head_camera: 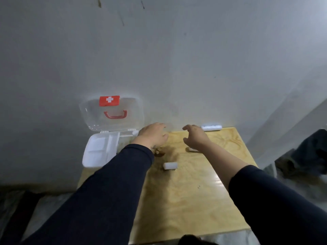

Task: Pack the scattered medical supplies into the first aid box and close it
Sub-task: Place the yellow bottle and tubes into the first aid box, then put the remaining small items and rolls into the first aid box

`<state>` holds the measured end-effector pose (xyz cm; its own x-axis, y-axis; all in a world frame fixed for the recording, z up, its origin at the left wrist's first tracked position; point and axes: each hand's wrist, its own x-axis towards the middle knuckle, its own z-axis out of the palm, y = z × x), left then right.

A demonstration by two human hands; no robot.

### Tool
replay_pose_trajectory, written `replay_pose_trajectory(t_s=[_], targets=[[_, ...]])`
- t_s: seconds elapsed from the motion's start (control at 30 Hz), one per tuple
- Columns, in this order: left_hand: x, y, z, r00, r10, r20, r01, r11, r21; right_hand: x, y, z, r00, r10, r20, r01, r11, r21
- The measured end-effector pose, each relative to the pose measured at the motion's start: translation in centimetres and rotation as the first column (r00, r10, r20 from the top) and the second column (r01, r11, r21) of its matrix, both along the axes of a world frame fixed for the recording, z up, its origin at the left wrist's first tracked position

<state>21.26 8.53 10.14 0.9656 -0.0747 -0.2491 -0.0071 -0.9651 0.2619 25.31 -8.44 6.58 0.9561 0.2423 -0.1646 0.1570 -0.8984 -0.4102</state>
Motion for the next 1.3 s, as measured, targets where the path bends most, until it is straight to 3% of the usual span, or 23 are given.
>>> replay_pose_trajectory(t_s=[0.23,0.4,0.57,0.77,1.07,1.3], targets=[[3.2,-5.8,-3.5,0.995,-0.009,-0.100,0.007,1.000,-0.016,4.7,-6.3,-2.7,0.999,-0.033,-0.012,0.032,0.998,-0.059],[4.9,-7.8,-5.9,0.989,0.047,-0.141,-0.050,0.999,-0.021,7.9,-8.9,-4.8,1.000,0.020,0.005,-0.019,0.987,-0.157],[5.2,-8.4,-7.7,0.979,0.117,-0.170,-0.123,0.992,-0.029,9.8,-10.8,-6.3,0.997,0.067,0.046,-0.047,0.935,-0.351],[5.5,-9.0,-8.3,0.973,0.145,-0.182,-0.151,0.988,-0.022,10.3,-11.0,-7.4,0.973,0.183,0.143,-0.109,0.904,-0.412],[4.9,-9.7,-8.1,0.975,0.144,-0.169,-0.150,0.989,-0.019,9.2,-10.4,-7.5,0.961,0.265,0.081,-0.215,0.897,-0.387],[3.6,-9.8,-8.1,0.974,0.143,-0.178,-0.147,0.989,-0.009,6.1,-8.7,-7.1,0.946,0.318,-0.066,-0.324,0.924,-0.202]])
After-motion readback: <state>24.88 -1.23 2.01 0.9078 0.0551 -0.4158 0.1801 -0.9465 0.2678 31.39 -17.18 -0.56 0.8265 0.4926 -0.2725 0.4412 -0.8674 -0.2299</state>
